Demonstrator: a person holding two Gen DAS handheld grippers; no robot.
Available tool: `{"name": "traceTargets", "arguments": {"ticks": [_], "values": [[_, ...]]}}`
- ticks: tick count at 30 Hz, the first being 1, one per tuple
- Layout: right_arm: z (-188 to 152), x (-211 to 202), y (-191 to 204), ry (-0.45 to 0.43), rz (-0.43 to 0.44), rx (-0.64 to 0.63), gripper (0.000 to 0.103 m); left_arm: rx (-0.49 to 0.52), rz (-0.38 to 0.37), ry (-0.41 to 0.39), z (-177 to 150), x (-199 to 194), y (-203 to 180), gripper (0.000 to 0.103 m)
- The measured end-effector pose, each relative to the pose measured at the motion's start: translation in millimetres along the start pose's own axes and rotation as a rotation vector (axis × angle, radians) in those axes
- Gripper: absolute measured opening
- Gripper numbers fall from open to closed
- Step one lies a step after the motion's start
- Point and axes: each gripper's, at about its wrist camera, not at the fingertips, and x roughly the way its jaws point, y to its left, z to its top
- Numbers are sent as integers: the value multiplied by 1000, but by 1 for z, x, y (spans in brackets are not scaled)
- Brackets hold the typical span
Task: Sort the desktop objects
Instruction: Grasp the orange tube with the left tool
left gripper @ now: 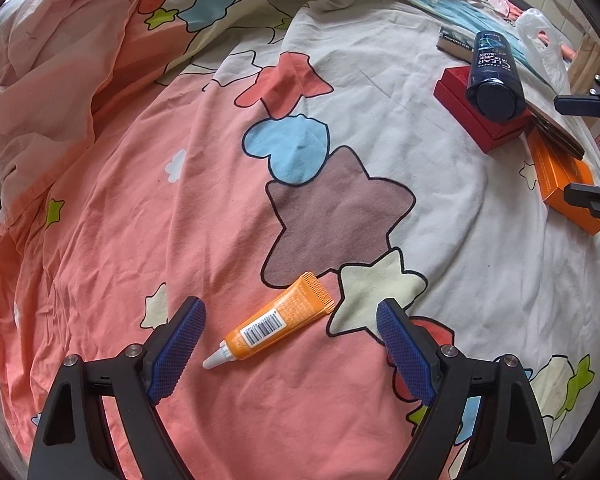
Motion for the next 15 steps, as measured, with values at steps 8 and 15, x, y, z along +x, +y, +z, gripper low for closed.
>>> {"name": "traceTargets", "arguments": {"ticks": [8, 15], "values": [[-12, -2, -16, 10, -3, 62, 80, 24, -12, -11, 7, 3, -6, 90], [-38, 2, -25, 63, 31, 83, 80, 14, -23, -9, 2, 3, -1, 90]]}}
